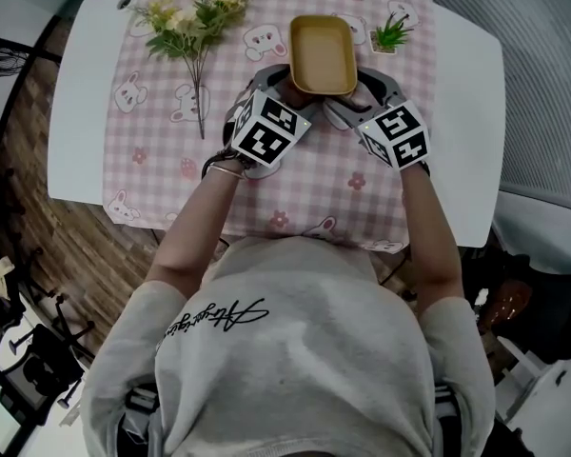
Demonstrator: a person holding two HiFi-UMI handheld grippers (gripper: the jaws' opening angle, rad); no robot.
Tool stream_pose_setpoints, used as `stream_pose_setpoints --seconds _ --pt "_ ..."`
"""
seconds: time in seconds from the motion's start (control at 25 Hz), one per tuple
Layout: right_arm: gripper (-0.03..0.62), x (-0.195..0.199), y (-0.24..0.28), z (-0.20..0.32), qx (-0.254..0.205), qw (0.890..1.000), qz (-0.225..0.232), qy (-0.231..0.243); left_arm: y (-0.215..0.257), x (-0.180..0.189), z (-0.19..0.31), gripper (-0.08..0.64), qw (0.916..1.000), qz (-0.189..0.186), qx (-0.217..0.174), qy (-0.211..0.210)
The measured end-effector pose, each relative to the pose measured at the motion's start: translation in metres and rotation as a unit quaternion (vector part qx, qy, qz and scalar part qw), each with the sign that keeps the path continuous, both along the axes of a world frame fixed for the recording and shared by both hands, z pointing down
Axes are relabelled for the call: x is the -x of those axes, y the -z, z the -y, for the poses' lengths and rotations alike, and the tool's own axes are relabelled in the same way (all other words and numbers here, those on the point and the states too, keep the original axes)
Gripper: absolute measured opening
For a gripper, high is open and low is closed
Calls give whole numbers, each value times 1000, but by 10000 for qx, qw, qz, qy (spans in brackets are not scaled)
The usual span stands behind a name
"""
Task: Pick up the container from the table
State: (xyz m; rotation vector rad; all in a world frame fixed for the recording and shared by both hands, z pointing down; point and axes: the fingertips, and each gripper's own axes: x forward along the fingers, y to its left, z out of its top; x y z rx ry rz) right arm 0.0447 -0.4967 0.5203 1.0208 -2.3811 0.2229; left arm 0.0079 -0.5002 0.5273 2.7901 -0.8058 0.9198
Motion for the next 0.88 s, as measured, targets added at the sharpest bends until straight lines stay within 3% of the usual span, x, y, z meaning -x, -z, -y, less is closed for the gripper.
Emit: stream_pose_setpoints --seconds 0.4,0.72,0.88 --pt "304 7 9 -10 -106 9998 151 -74 8 8 -9 301 9998 -189 -23 -91" --pt "304 1 40 -47 -121 9995 284 68 40 2 -47 302 9993 -270 -232 60" --pt "304 11 36 -39 -138 9990 372 213 37 13 -41 301 9991 -291 -226 230"
